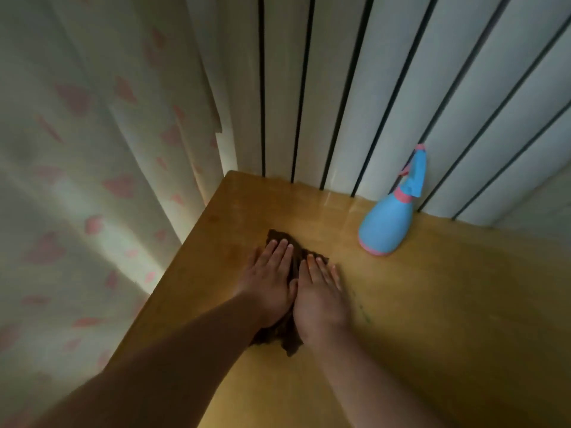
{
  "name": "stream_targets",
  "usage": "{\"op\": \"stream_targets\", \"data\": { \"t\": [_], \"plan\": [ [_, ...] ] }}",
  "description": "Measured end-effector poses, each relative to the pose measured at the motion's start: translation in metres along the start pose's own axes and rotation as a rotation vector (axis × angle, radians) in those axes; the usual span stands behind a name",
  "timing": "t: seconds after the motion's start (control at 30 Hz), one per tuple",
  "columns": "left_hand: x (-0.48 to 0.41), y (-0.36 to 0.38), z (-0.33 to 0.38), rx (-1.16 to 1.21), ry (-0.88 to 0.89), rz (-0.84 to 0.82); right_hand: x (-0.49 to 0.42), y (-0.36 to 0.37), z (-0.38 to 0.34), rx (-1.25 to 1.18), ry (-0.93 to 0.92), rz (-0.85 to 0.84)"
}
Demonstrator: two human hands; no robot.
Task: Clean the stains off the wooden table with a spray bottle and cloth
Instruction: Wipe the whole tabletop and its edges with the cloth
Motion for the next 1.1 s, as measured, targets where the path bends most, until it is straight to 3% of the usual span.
{"op": "stream_targets", "data": {
  "t": [0.3, 0.63, 1.1],
  "plan": [
    [-0.105, -0.027, -0.005, -0.049, 0.097, 0.021, -0.096, -0.012, 0.031, -0.053, 0.122, 0.029],
    [-0.164, -0.045, -0.007, -0.179, 0.293, 0.006, -0.136, -0.022, 0.045, -0.075, 0.18, -0.001],
    [-0.18, -0.043, 0.005, -0.093, 0.177, -0.004, -0.173, -0.031, 0.064, 0.045, 0.261, -0.132]
  ]
}}
Point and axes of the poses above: each hand's wrist, its own x-axis away from the middle knuckle, its own y-axis out of the palm, z = x × y, the point moved 2 cm from there along -x, towards the middle knuckle, and after that the axes turned 2 degrees about -z, right-handed, at the moved point
